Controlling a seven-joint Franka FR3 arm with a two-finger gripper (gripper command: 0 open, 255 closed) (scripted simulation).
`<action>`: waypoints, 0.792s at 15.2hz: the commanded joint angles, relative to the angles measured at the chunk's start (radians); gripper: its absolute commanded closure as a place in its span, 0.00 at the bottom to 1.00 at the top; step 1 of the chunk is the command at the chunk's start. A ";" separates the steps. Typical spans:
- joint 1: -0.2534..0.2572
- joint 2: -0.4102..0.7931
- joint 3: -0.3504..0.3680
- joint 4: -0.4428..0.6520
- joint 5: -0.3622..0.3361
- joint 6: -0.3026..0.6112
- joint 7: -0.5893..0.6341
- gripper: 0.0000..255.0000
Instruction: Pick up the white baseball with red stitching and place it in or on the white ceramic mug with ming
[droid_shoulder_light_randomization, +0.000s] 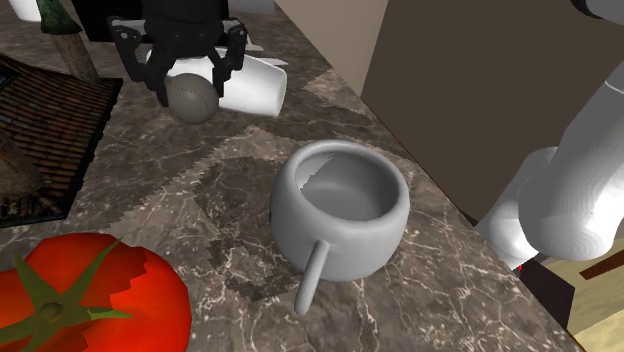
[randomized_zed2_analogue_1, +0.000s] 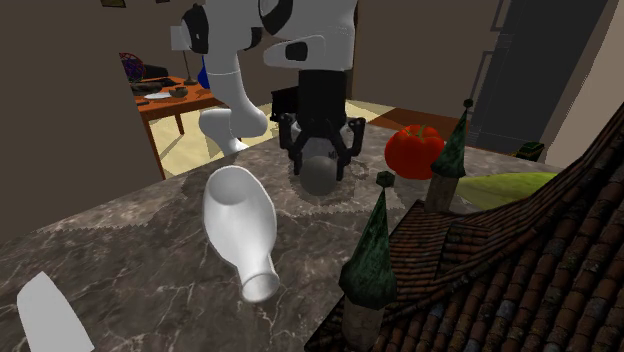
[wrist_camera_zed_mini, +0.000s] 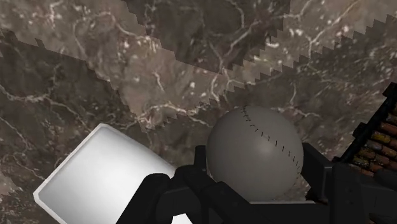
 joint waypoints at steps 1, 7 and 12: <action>0.003 0.005 0.001 0.030 -0.002 -0.026 -0.001 1.00; 0.014 0.025 0.006 0.134 -0.012 -0.114 -0.007 1.00; 0.029 0.052 0.010 0.233 -0.028 -0.191 -0.009 1.00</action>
